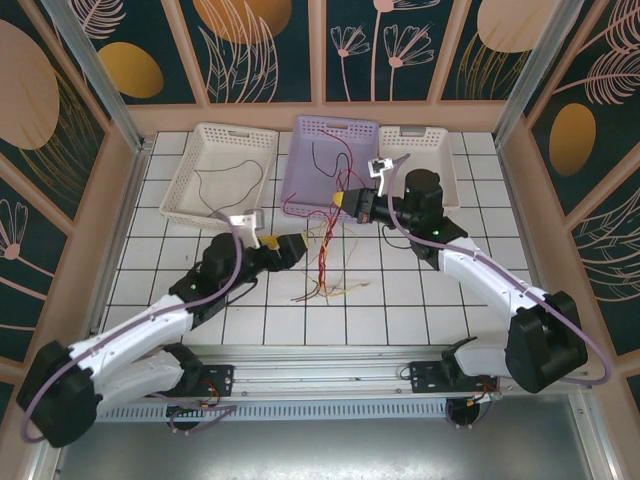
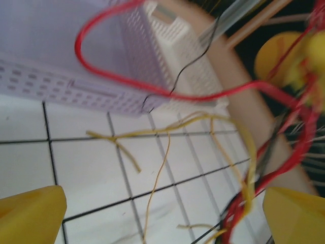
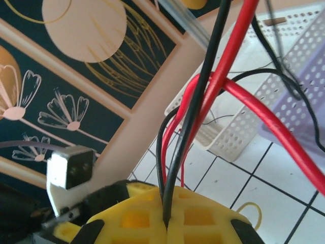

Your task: Untangle the cables

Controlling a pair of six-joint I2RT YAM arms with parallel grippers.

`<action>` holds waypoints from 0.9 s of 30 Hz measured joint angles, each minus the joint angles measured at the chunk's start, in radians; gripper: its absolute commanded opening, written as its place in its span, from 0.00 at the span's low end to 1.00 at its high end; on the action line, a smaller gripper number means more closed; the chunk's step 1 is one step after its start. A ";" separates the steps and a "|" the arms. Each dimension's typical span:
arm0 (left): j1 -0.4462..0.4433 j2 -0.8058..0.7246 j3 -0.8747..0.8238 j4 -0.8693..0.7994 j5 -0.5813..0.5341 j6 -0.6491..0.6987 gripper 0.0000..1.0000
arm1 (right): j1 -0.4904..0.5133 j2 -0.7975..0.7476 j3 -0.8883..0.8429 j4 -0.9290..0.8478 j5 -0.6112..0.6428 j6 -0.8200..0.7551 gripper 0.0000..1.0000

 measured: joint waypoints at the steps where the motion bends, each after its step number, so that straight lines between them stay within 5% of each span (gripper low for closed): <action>1: 0.000 -0.027 -0.015 0.027 -0.016 -0.014 0.99 | 0.002 0.000 -0.005 0.010 -0.011 -0.002 0.00; 17: 0.000 0.004 -0.120 0.368 -0.098 -0.303 0.98 | 0.016 0.013 -0.039 0.155 -0.132 0.006 0.00; 27: 0.000 0.012 -0.132 0.438 -0.100 -0.346 0.80 | 0.038 0.019 -0.040 0.188 -0.156 0.006 0.00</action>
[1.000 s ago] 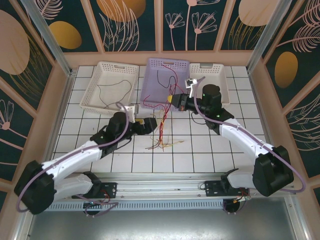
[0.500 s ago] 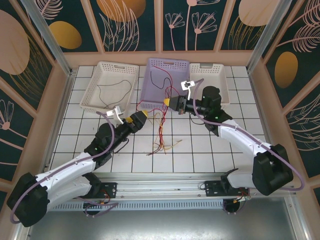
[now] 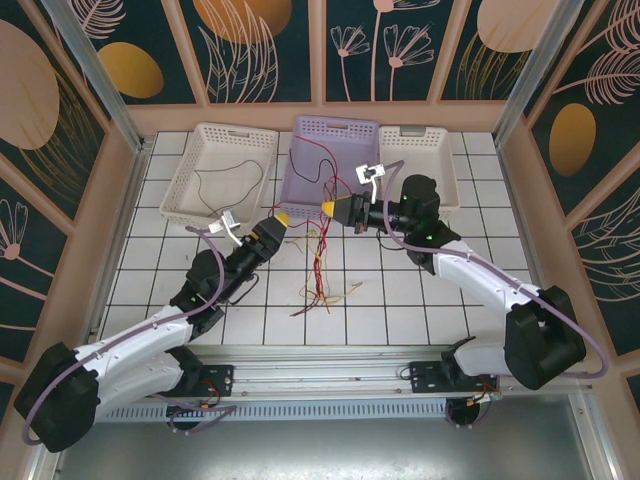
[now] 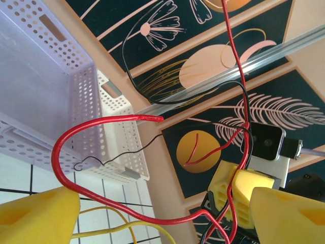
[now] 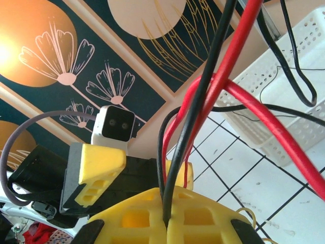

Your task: Untangle the cables

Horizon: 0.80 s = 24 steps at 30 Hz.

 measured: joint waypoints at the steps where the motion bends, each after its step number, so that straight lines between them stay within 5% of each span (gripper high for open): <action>1: 0.000 0.004 -0.002 0.003 0.000 -0.003 0.79 | 0.002 0.000 0.000 0.002 0.000 0.000 0.00; 10: 0.000 0.053 -0.013 0.030 0.000 -0.022 0.61 | 0.014 0.000 0.000 0.008 -0.016 0.000 0.00; 13: 0.000 0.058 -0.017 0.042 0.000 -0.032 0.32 | 0.015 0.000 0.000 0.008 -0.023 -0.001 0.00; 18: 0.000 0.059 -0.017 0.055 -0.001 -0.036 0.00 | 0.015 0.000 -0.002 0.007 -0.024 -0.005 0.00; 24: 0.000 -0.019 -0.019 0.008 -0.025 -0.017 0.00 | 0.015 0.000 -0.028 -0.021 0.007 -0.034 0.00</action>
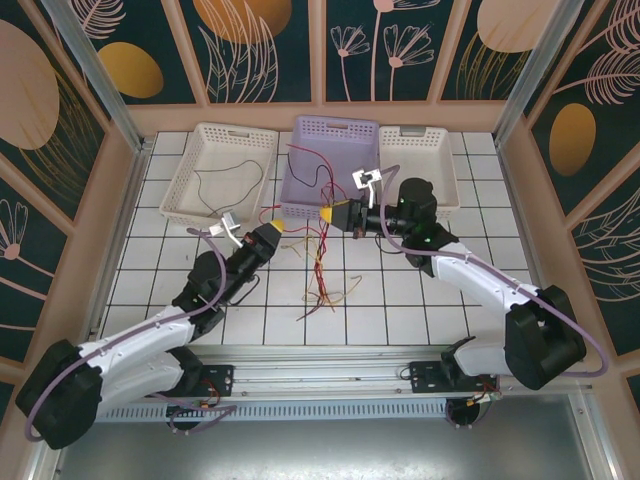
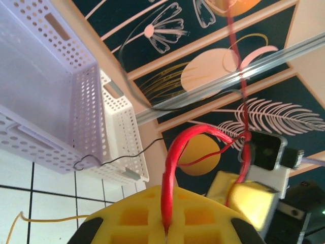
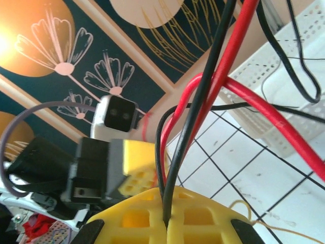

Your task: Untangle the cables

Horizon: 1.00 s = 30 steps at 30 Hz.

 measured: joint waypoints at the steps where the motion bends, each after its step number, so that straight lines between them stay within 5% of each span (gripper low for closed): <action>1: 0.000 -0.035 -0.001 -0.026 -0.010 0.008 0.00 | 0.000 0.000 -0.008 -0.006 0.016 -0.006 0.00; 13: 0.000 -0.401 0.071 -0.521 -0.179 0.154 0.00 | -0.157 -0.046 -0.203 -0.055 0.210 0.036 0.00; 21: -0.006 -0.433 0.322 -0.835 -0.274 0.299 0.00 | -0.258 -0.060 -0.296 -0.103 0.333 0.106 0.00; 30: -0.008 -0.443 0.558 -1.056 -0.359 0.447 0.00 | -0.271 -0.262 -0.391 -0.167 0.481 0.112 0.00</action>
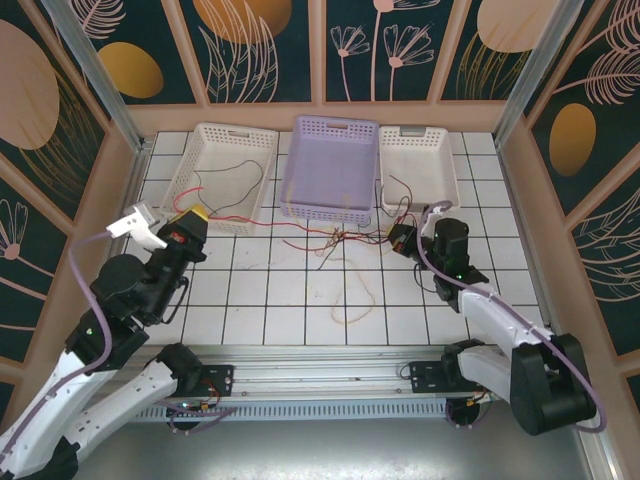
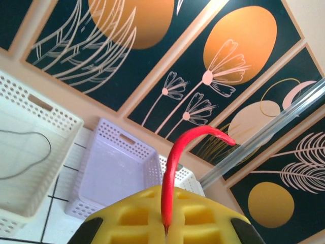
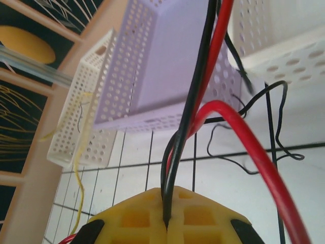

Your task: Untangle the cables

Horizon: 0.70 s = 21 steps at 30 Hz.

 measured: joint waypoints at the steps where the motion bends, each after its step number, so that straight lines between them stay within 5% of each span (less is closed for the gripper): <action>1: 0.000 0.002 0.013 -0.015 -0.003 0.012 0.00 | 0.000 -0.011 -0.004 0.000 0.011 0.000 0.00; 9: 0.004 0.022 0.172 -0.060 -0.070 0.082 0.00 | -0.018 -0.024 -0.087 -0.070 0.147 -0.014 0.00; 21: 0.004 0.099 0.293 -0.063 -0.079 0.139 0.00 | -0.017 -0.037 -0.161 -0.014 0.141 -0.019 0.00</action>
